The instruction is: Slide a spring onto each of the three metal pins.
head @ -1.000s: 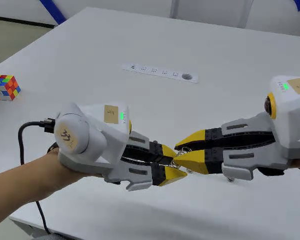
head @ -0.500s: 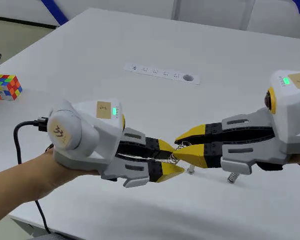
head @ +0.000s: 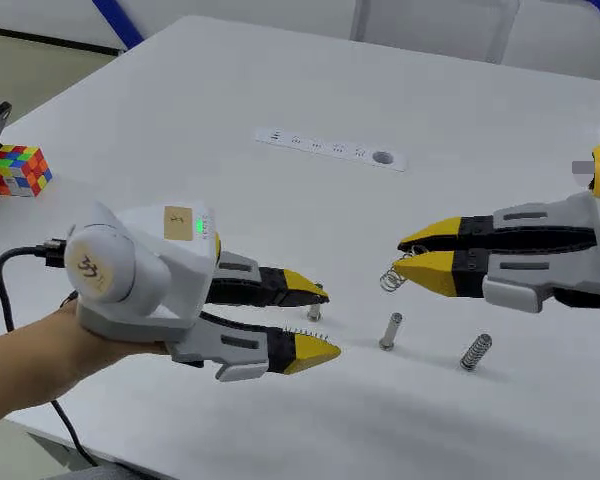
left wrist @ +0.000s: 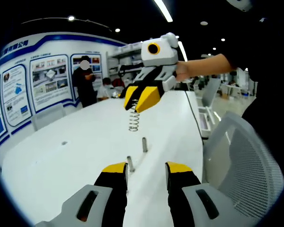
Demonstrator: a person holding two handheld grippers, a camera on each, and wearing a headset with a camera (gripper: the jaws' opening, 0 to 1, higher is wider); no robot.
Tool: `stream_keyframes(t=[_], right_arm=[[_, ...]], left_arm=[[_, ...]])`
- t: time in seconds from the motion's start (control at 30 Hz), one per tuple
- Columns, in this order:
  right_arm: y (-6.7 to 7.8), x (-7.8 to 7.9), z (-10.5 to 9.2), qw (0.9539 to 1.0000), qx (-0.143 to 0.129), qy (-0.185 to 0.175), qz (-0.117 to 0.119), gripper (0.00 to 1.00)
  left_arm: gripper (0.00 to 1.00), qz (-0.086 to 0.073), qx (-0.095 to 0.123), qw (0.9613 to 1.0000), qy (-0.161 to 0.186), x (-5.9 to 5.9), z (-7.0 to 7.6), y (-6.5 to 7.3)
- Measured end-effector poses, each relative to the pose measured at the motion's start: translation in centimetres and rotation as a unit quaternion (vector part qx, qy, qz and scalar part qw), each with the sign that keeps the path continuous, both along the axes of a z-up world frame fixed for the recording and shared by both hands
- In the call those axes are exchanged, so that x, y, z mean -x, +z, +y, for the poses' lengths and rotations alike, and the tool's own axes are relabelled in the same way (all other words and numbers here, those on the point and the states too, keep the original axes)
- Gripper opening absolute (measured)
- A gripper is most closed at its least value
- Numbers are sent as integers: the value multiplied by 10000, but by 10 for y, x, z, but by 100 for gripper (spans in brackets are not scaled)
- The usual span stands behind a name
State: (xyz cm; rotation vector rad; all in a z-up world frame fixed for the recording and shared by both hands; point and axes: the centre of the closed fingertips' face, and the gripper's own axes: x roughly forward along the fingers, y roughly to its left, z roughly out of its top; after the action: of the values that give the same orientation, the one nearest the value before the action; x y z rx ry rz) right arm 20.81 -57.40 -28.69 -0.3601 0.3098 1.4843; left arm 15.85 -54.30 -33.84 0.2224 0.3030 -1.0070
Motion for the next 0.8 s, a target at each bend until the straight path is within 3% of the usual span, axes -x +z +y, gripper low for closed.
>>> stream_keyframes(t=[0.27,0.43,0.8], right_arm=[[-29,-32,-14,9979,332,-559,57,11],[-51,-38,-15,9961,539,-681,126,11],[-83,-47,-9,9933,816,-762,290,11]], left_arm=[[44,48,41,9997,232,-4,12,2],[48,85,62,9996,265,-2,17,1],[59,165,55,9983,551,-9,33,-6]])
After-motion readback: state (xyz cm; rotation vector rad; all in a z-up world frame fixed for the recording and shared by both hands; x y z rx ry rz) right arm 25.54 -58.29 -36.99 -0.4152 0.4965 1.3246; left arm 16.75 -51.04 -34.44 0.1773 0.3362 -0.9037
